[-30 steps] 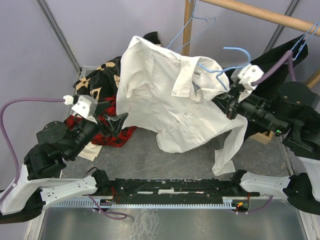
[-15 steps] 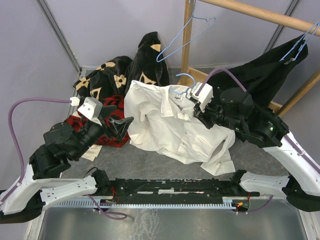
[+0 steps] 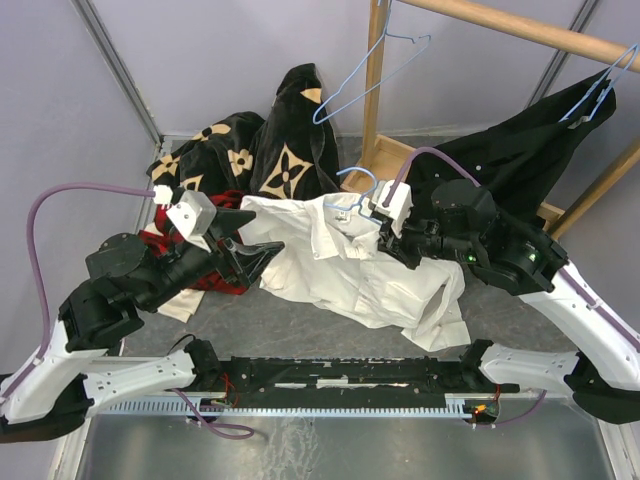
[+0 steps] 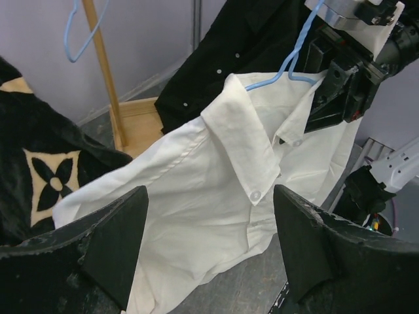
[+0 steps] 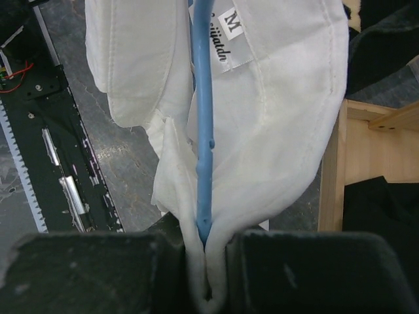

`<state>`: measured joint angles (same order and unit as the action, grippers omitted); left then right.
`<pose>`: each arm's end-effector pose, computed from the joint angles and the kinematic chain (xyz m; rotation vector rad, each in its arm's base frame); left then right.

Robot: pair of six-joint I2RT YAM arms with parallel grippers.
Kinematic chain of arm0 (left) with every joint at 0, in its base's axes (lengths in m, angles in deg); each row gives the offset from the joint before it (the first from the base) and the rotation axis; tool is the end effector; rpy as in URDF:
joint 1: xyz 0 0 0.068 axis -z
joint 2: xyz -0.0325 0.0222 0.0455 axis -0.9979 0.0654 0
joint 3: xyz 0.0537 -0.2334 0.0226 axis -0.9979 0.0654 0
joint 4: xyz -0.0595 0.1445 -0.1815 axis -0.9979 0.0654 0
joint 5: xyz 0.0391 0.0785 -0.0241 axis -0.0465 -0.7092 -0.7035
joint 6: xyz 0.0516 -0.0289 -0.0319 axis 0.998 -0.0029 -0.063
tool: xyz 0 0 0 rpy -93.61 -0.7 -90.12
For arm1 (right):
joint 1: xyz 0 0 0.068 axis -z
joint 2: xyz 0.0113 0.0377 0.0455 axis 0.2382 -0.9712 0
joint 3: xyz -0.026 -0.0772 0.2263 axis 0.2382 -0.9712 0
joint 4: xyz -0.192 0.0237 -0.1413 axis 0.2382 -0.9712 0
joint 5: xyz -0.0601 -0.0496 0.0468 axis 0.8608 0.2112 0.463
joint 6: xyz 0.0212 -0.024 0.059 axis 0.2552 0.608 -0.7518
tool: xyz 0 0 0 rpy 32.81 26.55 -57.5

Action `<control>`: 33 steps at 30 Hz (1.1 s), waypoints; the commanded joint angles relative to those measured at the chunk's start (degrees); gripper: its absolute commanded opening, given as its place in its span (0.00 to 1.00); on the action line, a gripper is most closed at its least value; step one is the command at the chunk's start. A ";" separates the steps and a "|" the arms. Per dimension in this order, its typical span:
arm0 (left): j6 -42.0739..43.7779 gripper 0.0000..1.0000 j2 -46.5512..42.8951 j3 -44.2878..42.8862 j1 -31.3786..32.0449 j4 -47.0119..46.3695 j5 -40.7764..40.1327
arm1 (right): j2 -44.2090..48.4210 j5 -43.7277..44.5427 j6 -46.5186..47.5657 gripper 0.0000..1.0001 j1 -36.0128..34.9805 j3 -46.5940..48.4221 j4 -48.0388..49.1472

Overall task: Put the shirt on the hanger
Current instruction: Hang the shirt on the hanger.

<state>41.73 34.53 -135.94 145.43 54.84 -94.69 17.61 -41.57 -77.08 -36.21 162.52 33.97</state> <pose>0.0697 -0.0991 0.4384 0.6158 1.4723 -0.7332 0.1230 0.1605 0.3976 -1.1493 1.7725 0.5951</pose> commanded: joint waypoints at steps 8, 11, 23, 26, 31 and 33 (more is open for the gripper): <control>6.78 0.77 4.79 -5.85 0.04 -1.74 13.02 | 1.52 -8.83 4.33 0.00 0.08 0.15 0.25; 7.70 0.77 6.72 -8.07 -0.01 -2.14 13.83 | 0.73 -10.05 4.81 0.00 0.08 0.22 -1.08; 12.60 0.78 14.29 -17.60 0.01 -1.38 21.33 | -4.99 -17.13 9.13 0.00 -1.33 3.60 -9.94; 12.81 0.78 15.05 -17.80 0.03 -1.03 23.96 | -6.15 -16.43 9.92 0.00 -2.38 4.34 -11.66; 13.32 0.76 16.12 -17.74 0.00 0.10 23.87 | -6.35 -16.31 10.90 0.00 -3.73 5.25 -12.66; 13.37 0.76 16.34 -17.80 -0.03 0.27 23.84 | -6.50 -16.34 11.50 0.00 -4.68 6.09 -14.11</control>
<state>52.68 50.55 -151.88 145.43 55.39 -72.64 10.72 -56.58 -67.64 -39.47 164.47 20.92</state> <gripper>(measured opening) 0.763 0.097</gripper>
